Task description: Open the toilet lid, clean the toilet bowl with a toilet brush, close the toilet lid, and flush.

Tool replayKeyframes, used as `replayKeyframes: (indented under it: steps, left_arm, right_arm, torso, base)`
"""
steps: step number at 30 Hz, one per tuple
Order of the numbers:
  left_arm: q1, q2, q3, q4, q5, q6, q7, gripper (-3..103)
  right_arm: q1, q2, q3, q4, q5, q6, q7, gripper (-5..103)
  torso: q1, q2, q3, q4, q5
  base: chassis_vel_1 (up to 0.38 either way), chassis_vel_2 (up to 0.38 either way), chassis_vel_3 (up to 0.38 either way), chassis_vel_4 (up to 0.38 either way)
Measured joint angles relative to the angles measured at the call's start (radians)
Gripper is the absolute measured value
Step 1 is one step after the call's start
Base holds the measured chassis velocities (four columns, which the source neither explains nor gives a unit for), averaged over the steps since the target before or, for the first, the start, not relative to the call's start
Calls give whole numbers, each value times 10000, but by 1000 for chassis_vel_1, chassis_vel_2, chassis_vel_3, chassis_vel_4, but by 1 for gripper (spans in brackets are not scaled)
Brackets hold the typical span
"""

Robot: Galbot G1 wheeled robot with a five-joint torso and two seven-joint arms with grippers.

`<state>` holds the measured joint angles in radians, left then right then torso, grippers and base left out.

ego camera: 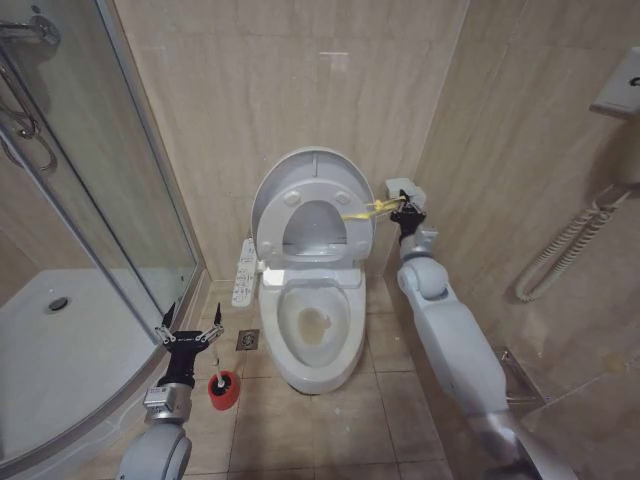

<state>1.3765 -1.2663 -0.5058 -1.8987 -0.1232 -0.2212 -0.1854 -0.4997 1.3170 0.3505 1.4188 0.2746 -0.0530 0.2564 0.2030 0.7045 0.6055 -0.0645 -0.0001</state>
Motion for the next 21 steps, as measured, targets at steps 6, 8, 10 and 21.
replayKeyframes:
  steps: [6, 8, 10, 21]
  left_arm:
    - [0, 0, 0, 0, 0, 0, 0, 100]
    - [0, 0, -1, 0, 0, 0, -1, 100]
    - [0, 0, -1, 0, 0, 0, 0, 100]
    - [0, 0, 0, 0, 0, 0, 0, 100]
  right_arm:
    - [706, 297, -223, -843, -174, 16, -9, 1]
    - [1047, 394, -314, -1167, -237, 38, -8, 1]
    - [1362, 439, -428, -1470, -300, 84, -6, 1]
    - [2586, 437, -918, -2663, -444, 261, -2, 1]
  torso:
    - [0, 0, 0, 1, 1]
    - [0, 0, 0, 2, 0]
    - [0, 0, 0, 3, 0]
    - [0, 0, 0, 6, 0]
  base:
    - [0, 0, 0, 0]
    - [0, 0, 0, 0]
    - [0, 0, 0, 0]
    - [0, 0, 0, 0]
